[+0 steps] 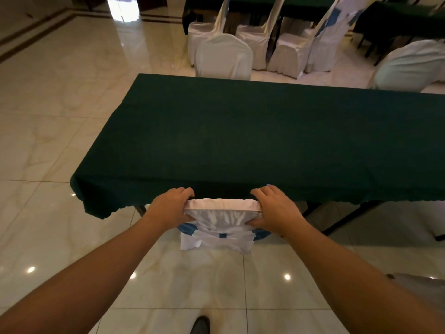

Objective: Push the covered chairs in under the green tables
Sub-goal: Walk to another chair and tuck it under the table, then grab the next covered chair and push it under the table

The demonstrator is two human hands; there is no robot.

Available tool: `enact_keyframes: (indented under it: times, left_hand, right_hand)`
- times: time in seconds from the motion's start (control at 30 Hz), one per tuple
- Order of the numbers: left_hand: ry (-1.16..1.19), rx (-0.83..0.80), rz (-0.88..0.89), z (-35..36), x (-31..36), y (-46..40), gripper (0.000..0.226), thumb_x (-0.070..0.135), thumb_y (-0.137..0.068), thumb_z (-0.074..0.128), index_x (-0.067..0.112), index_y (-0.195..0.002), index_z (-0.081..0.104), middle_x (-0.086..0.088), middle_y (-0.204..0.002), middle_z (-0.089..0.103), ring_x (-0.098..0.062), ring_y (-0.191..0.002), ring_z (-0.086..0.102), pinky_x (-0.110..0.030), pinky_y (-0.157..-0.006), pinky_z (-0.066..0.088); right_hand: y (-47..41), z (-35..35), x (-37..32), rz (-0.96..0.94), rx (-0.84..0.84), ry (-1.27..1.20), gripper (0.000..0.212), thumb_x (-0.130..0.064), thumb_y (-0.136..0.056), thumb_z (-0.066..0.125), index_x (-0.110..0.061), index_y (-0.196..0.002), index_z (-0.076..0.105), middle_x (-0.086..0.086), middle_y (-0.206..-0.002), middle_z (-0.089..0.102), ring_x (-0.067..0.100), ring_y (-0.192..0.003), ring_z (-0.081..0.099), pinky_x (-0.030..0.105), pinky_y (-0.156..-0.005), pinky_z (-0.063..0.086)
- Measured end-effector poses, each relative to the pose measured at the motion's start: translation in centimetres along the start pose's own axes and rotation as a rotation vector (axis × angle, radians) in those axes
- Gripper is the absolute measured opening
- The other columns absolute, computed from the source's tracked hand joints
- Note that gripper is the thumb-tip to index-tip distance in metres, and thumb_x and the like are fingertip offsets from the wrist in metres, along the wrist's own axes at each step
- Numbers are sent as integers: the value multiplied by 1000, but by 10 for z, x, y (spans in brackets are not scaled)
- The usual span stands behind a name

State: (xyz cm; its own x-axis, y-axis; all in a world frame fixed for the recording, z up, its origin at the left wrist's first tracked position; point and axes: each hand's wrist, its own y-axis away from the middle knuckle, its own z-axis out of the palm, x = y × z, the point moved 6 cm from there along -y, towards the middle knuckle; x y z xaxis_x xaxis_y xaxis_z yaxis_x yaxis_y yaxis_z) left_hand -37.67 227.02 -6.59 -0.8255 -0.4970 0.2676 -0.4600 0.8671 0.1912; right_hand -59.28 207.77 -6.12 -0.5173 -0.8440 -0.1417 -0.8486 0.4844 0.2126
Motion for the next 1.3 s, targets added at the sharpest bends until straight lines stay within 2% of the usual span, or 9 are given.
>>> enact_keyframes:
  times: [0.03,0.07,0.1,0.17,0.4,0.67,0.97,1.1,1.3]
  left_hand:
    - [19,0,10,-5,3,0,77,66,-64,80,42,-126,43,12,-122,55,-11,-98,52,-23,-65,51]
    - [7,-11,34,-10,7,0,94,76,-59,75,41,-138,36,10,-136,50,-17,-116,49,-37,-84,54]
    - [-17,-24,60,-16,12,0,110,86,-55,67,40,-145,27,8,-148,40,-22,-134,37,-49,-103,43]
    - [-30,-2,92,-31,22,-2,126,99,-48,52,39,-151,12,5,-160,22,-23,-147,13,-56,-115,20]
    - [-1,195,122,-81,63,-35,133,107,-40,41,44,-151,4,7,-162,10,-23,-148,3,-59,-113,14]
    - [61,211,311,-109,182,-78,136,105,-38,47,43,-151,6,5,-162,13,-25,-148,8,-62,-112,21]
    - [94,110,670,-64,443,-52,132,101,-44,53,41,-152,7,4,-162,16,-26,-147,11,-63,-111,25]
    - [98,30,837,-23,590,2,131,100,-46,54,40,-153,7,5,-162,13,-24,-148,7,-62,-113,22]
    - [140,-13,1053,54,818,117,131,100,-48,52,30,-153,18,-3,-160,21,-28,-146,15,-57,-114,24]
  right_hand:
    - [0,-5,-2,-9,-18,-1,105,-87,-68,60,-38,-153,22,0,-161,29,30,-149,17,53,-117,19]
    - [-1,-10,-3,-16,-21,-1,111,-96,-65,48,-42,-155,11,-1,-166,17,30,-151,6,54,-118,10]
    - [-1,-17,-6,-20,-6,-1,115,-102,-62,37,-45,-155,1,-2,-168,8,29,-152,-2,55,-118,4]
    - [0,-33,-10,-17,54,-9,115,-106,-61,29,-51,-152,-13,-3,-169,-2,29,-152,-8,55,-117,0]
    - [12,-91,-3,85,180,-38,114,-105,-59,32,-56,-147,-23,-3,-168,-11,31,-151,-11,61,-120,5]
    - [101,-138,71,280,312,-149,112,-96,-66,48,-56,-149,-16,-3,-169,-5,30,-152,-3,60,-120,9]
    - [341,-142,228,655,535,-134,111,-96,-68,46,-51,-154,-9,3,-168,6,32,-151,8,56,-120,19]
    - [488,-125,299,826,611,-81,110,-95,-69,45,-46,-157,-1,7,-167,14,31,-150,15,56,-117,25]
    - [719,-86,388,1081,613,-125,111,-93,-69,51,-48,-155,-2,1,-169,4,32,-152,7,60,-119,19]
